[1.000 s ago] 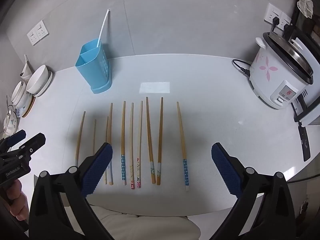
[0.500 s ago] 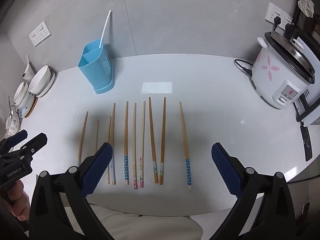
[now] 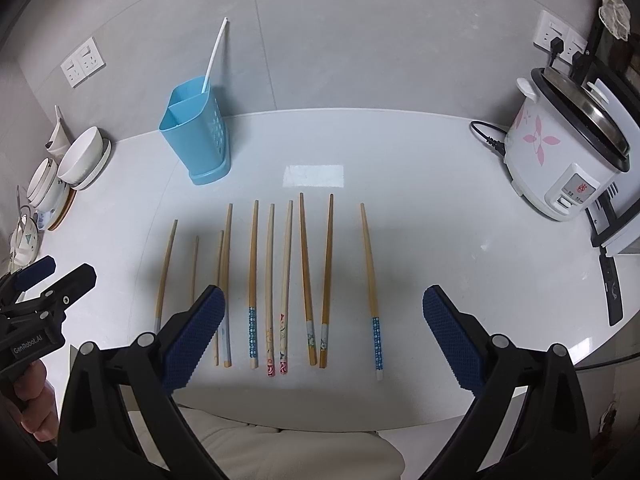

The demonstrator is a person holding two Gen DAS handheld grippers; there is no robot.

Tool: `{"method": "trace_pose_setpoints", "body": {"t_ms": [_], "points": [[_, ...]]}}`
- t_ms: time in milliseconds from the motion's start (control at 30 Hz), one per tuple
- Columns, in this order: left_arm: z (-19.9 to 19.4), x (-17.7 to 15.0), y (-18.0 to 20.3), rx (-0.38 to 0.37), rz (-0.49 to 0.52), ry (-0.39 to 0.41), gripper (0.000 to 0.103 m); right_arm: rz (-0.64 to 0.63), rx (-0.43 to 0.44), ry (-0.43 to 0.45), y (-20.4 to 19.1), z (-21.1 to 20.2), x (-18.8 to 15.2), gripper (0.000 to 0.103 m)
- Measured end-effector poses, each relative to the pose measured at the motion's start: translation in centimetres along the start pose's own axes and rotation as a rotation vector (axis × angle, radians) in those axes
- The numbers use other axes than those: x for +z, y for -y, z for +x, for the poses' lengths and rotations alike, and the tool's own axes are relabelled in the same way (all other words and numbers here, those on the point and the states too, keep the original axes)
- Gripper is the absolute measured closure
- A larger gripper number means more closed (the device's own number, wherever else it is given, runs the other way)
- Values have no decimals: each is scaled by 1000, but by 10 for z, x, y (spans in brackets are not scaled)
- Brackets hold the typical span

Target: Organize utensils

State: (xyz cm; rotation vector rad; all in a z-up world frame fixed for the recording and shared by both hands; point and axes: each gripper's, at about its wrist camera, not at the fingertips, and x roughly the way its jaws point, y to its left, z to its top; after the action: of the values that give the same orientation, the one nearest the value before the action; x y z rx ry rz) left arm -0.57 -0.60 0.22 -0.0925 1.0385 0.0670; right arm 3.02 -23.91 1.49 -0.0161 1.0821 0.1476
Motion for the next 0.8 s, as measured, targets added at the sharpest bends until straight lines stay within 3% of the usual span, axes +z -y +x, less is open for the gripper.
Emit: {"method": "trace_pose_setpoints", "body": {"t_ms": [800], "points": [[7, 0, -4, -3, -30, -36, 6, -1, -1, -8, 3, 1, 0, 8]]}}
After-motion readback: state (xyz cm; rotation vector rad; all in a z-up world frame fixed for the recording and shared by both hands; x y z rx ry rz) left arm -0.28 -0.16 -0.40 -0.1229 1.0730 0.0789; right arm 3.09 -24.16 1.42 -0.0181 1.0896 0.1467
